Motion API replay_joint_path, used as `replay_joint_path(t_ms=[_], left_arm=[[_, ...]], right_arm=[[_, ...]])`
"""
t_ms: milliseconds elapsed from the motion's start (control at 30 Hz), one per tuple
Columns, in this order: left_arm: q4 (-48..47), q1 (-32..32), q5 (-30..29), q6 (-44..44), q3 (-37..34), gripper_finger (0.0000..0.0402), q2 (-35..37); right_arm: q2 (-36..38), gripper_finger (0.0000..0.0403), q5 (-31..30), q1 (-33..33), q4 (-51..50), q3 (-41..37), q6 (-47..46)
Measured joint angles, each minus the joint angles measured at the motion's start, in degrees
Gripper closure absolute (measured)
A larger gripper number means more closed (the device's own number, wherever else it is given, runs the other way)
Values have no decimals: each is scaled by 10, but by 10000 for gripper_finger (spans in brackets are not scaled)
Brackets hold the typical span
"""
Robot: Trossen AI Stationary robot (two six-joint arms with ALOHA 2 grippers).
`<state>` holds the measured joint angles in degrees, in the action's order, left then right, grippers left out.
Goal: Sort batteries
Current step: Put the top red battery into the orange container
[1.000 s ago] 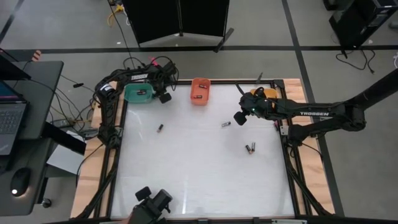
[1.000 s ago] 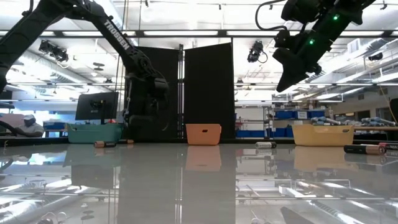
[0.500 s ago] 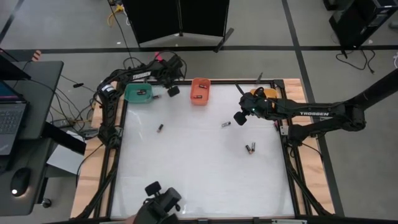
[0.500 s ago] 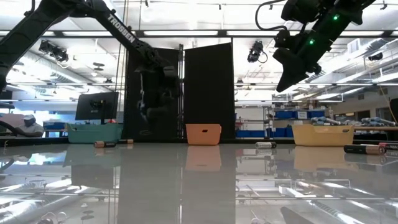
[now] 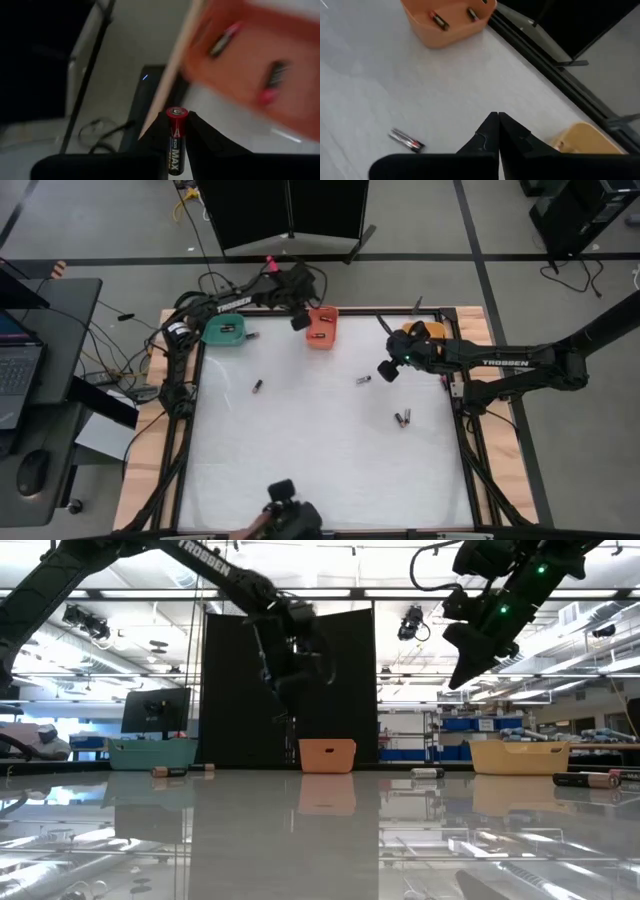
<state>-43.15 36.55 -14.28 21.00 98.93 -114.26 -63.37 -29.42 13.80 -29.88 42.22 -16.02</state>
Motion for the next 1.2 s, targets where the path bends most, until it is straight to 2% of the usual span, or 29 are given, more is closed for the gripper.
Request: replay_joint_path(t_ms=[333,433,500,633,767,1200], left_arm=[[0,-60,121,51,16,358,1],[1,-70,165,67,12,358,1],[0,-78,180,70,11,358,1],[6,-84,189,74,11,358,-1],[11,-84,200,76,11,358,-16],[31,-76,188,92,10,358,-79]], right_arm=[[0,397,-3,-37,-13,-1,16],[2,397,7,-50,38,-25,25],[3,397,35,-55,92,-54,33],[3,397,97,-59,214,-119,44],[3,397,123,-59,298,-169,39],[3,397,126,-62,348,-207,26]])
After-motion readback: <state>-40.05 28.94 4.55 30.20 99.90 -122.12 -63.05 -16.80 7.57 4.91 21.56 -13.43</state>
